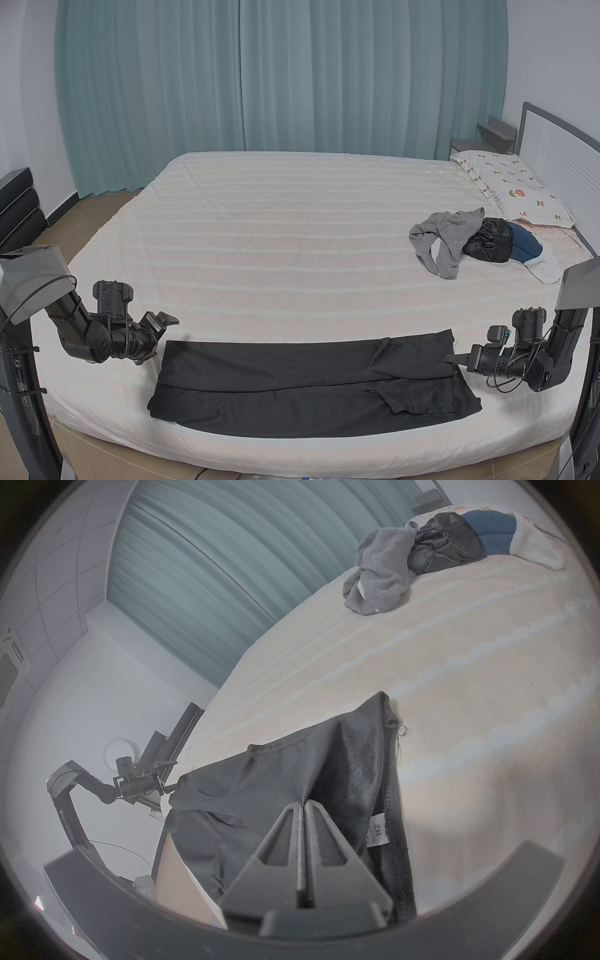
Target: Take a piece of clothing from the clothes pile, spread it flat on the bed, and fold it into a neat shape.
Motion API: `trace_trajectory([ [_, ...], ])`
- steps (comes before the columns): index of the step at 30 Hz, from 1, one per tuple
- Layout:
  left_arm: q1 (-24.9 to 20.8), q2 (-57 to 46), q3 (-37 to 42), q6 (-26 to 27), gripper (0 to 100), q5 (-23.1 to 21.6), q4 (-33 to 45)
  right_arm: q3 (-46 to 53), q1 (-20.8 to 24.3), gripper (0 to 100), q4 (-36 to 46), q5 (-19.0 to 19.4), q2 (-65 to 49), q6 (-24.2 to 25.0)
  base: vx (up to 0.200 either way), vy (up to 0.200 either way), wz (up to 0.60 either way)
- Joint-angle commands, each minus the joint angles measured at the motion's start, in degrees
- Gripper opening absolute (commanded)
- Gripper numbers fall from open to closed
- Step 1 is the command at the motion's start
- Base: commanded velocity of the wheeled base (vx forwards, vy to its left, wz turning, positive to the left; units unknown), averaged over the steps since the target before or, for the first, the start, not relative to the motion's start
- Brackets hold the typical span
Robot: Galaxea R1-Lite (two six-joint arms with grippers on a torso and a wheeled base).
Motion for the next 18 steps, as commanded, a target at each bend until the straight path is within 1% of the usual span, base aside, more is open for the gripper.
trace_trajectory([
  [1,0.1,-0.5,0.1,0.0,100,-0.1,0.1,0.1,-0.1,0,0.1,0.0,1.7,-0.4,0.0,0.0,0.0],
  [5,0.0,-1.8,1.3,0.0,100,-0.1,-0.1,0.1,-0.2,0,0.2,0.0,2.0,-1.3,0.0,0.0,0.0],
  [6,0.0,-2.1,1.6,0.1,100,-0.1,0.0,0.1,-0.2,100,0.3,0.0,2.2,-1.5,0.0,0.0,0.0],
  [12,0.1,-4.5,3.8,0.0,100,-0.1,0.0,-0.1,-0.3,100,0.1,-0.3,1.3,-1.8,0.0,0.0,0.0],
  [15,-0.1,-7.9,7.5,0.1,100,-0.3,0.0,-1.5,0.2,100,0.6,-0.6,-2.7,-1.1,0.0,0.0,0.0],
  [16,-0.1,-7.9,7.5,0.1,100,-0.3,0.0,-1.5,0.2,100,0.6,-0.6,-2.7,-1.1,0.0,0.0,0.0],
  [18,-0.5,-8.8,9.4,0.1,100,-0.8,0.0,-3.2,1.2,100,3.3,-2.7,-4.3,-1.0,0.0,0.0,0.0],
])
